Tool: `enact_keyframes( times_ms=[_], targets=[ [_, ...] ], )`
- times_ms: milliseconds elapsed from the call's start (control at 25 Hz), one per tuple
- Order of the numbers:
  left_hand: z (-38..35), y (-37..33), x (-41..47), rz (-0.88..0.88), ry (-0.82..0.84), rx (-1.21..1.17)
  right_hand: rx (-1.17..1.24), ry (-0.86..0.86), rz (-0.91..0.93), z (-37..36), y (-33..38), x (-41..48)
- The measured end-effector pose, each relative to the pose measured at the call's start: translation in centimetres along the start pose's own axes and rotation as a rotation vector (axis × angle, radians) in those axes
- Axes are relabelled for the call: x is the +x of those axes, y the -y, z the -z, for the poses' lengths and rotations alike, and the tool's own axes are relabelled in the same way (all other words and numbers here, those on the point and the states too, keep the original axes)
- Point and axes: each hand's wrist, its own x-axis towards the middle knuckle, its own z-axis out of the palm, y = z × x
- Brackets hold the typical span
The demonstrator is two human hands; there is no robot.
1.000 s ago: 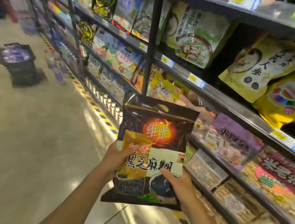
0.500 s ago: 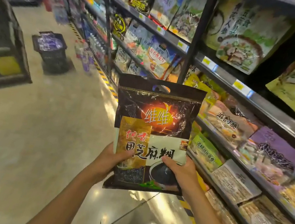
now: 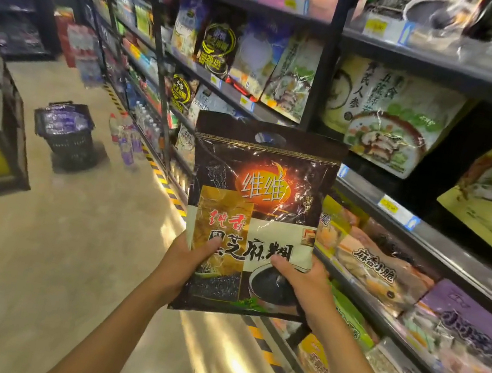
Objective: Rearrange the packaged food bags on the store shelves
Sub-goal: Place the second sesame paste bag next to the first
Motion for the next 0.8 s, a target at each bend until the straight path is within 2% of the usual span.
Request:
enact_keyframes(
  times_ms=[320,800],
  targets=[
    [-5.6,-8.1,10.4,-0.123,0.116,0.028,0.032,-0.078,0.169,4.7,8.7,6.3],
    [-14.8,-20.2,22.6,-0.333,0.514,0.084,0.031,-0.509,0.355,8.2,19.1,10.1]
  ],
)
